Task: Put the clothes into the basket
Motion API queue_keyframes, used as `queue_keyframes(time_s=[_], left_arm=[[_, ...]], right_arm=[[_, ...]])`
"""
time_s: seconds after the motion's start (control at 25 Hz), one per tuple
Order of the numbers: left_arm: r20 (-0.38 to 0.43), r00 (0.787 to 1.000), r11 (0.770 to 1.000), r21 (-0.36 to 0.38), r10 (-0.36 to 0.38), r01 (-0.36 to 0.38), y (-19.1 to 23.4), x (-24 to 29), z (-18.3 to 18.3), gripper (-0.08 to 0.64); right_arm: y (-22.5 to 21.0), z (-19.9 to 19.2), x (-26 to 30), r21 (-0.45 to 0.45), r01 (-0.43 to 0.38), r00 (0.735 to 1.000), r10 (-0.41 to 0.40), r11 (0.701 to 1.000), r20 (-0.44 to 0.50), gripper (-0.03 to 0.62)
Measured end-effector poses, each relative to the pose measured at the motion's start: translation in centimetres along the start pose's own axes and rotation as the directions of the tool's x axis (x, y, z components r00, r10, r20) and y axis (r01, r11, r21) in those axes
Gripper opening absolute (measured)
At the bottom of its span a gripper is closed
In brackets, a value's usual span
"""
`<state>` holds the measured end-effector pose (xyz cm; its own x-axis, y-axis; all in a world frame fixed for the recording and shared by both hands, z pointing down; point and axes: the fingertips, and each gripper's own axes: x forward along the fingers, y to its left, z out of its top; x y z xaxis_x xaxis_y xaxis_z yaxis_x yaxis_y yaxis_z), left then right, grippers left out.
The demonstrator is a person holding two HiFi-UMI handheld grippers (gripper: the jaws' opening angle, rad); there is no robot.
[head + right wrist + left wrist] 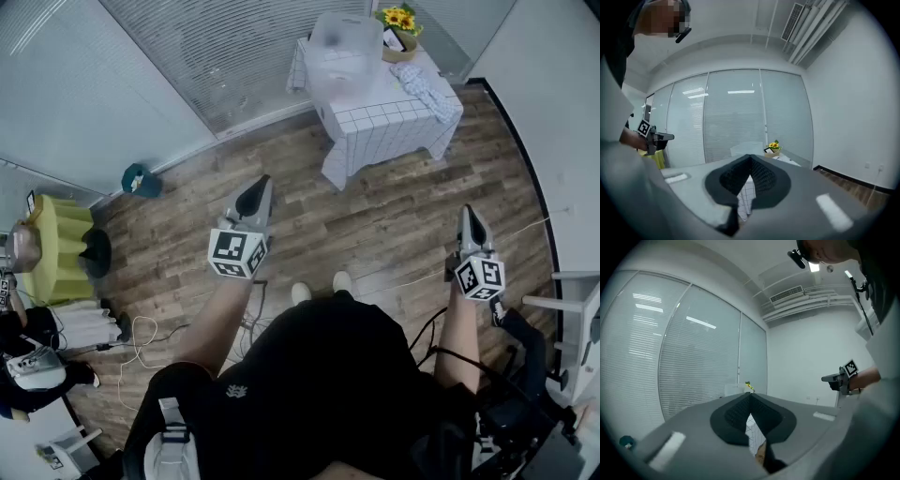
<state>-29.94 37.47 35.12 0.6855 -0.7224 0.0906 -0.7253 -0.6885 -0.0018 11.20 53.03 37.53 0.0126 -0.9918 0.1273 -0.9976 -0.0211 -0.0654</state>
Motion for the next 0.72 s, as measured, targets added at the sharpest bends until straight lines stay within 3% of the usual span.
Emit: queue_keyframes(time_s=[0.72], left_arm=[[0.037, 0.995, 0.996, 0.031, 0.088, -0.089, -2.8, 7.8, 3.4, 0.006]], right_arm=[[-8.6, 0.4, 6.7, 0.028, -0.089, 0.996, 0.089, 0.996, -0.003, 0.000]])
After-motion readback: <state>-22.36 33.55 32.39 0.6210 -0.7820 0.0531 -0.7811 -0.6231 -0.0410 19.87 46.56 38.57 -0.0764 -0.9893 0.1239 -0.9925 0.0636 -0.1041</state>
